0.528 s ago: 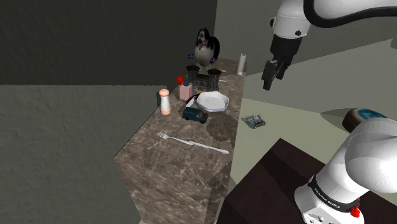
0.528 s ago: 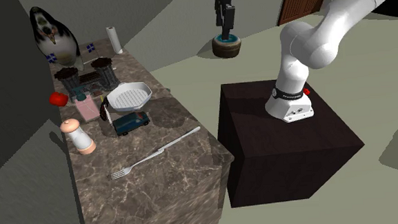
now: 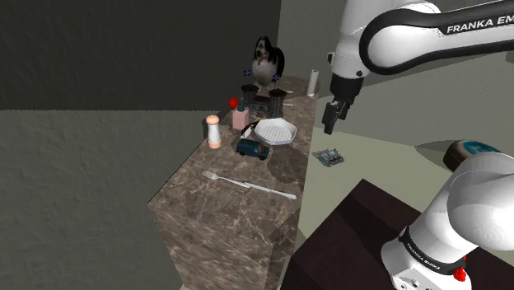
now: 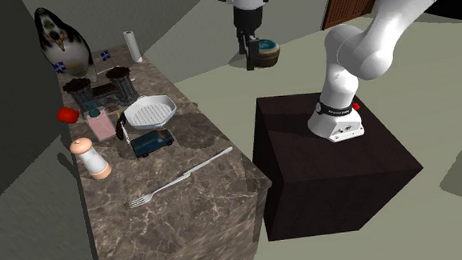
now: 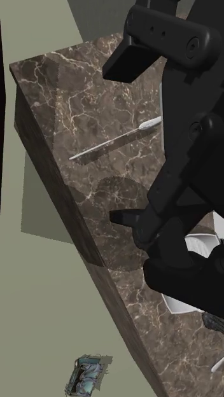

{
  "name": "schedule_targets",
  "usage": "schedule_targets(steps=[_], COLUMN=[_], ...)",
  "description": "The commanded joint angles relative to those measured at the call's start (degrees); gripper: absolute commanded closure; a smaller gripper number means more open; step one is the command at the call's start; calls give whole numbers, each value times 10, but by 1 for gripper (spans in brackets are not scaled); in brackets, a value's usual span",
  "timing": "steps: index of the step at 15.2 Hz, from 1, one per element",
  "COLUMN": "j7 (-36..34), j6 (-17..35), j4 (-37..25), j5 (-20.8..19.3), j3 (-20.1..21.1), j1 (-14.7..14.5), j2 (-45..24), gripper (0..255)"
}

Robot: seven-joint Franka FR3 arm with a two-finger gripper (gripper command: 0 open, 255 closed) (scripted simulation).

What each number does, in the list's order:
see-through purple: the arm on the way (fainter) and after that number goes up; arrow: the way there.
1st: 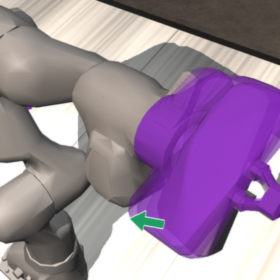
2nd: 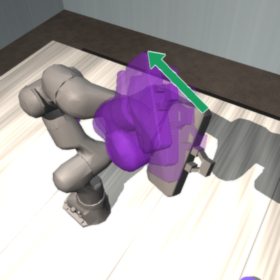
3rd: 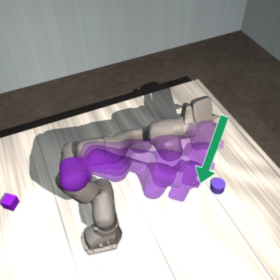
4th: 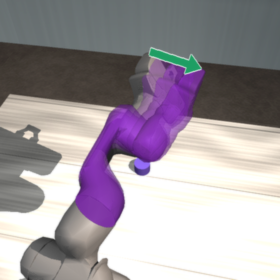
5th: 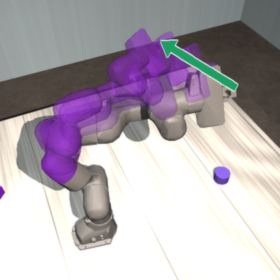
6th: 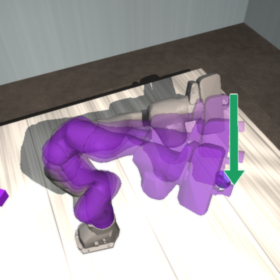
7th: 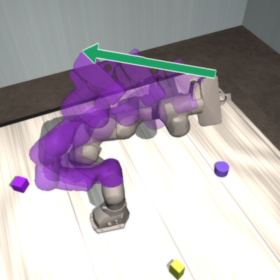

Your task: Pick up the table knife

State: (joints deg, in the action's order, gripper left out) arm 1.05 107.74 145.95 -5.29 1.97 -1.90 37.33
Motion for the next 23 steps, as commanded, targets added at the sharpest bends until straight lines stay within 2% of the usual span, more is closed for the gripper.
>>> schedule_targets(steps=[1,7,12,18,23], j7=[14,50,81,119,150], j6=[45,175,277,383,452], j4=[12,33,27,-7,-56], j5=[-2,-4,-3,3,7], j3=[-6,-17,-22,-21,-13], j1=[-3,-12,-20,-28,-30], j2=[-33,-144,-255,-398,-520], gripper=[0,0,0,0,0])
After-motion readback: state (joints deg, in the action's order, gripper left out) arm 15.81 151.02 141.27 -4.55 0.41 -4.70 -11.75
